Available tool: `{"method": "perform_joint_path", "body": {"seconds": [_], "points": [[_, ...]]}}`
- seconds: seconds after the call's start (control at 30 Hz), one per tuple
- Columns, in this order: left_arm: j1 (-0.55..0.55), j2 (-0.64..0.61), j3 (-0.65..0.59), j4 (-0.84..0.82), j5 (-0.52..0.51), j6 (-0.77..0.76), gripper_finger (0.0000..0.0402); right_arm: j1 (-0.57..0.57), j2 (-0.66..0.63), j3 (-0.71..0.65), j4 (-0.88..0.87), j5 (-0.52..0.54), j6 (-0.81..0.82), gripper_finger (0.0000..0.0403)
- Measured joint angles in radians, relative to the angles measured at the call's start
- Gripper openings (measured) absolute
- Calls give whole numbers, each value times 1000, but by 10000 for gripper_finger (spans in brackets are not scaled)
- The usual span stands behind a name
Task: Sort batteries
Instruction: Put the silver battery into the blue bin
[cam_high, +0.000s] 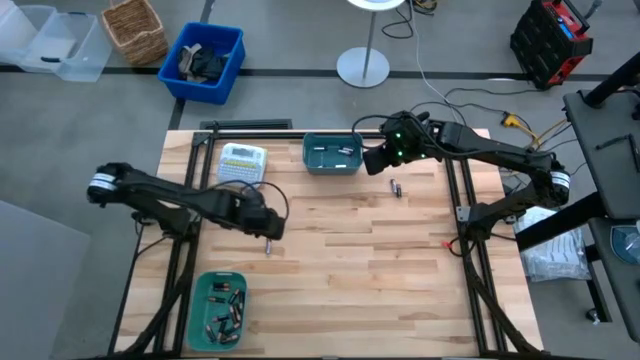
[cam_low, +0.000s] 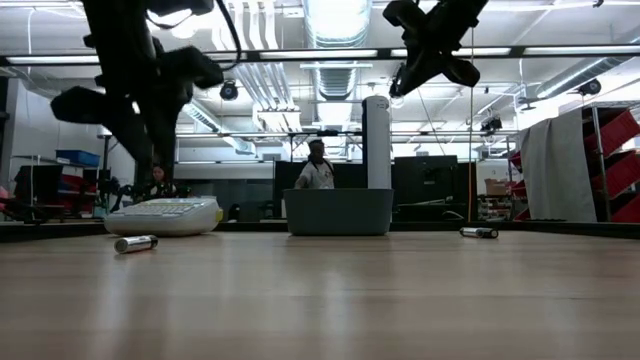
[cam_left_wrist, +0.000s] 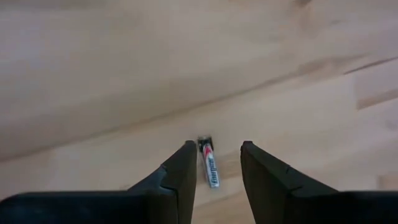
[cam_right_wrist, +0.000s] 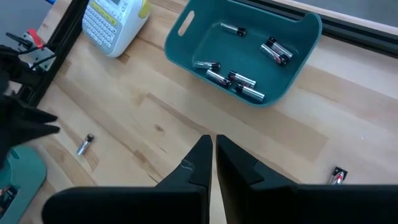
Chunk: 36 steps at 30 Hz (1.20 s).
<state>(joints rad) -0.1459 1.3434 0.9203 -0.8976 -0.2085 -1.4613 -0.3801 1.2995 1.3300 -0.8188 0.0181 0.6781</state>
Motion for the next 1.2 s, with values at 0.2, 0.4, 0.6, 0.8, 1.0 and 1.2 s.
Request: {"method": "perform_joint_path", "body": {"seconds": [0.2,0.4,0.6,0.8,1.0,1.2], "points": [[-1,116,0,14,60,-5,121,0,0,-3,0,0,0,12],[-1,222,0,129,119,18,128,0,0,-4,-2,0,0,12],[-1,288,0,117,176,28,128,0,0,-4,-3,0,0,12],[-1,330,0,127,171,54,128,0,0,-4,-4,1,-4,12],[0,367,2,131,172,98,128,0,0,-5,-6,2,-13,12],[0,369,2,138,171,118,105,0,0,-11,-6,8,-25,12]]}}
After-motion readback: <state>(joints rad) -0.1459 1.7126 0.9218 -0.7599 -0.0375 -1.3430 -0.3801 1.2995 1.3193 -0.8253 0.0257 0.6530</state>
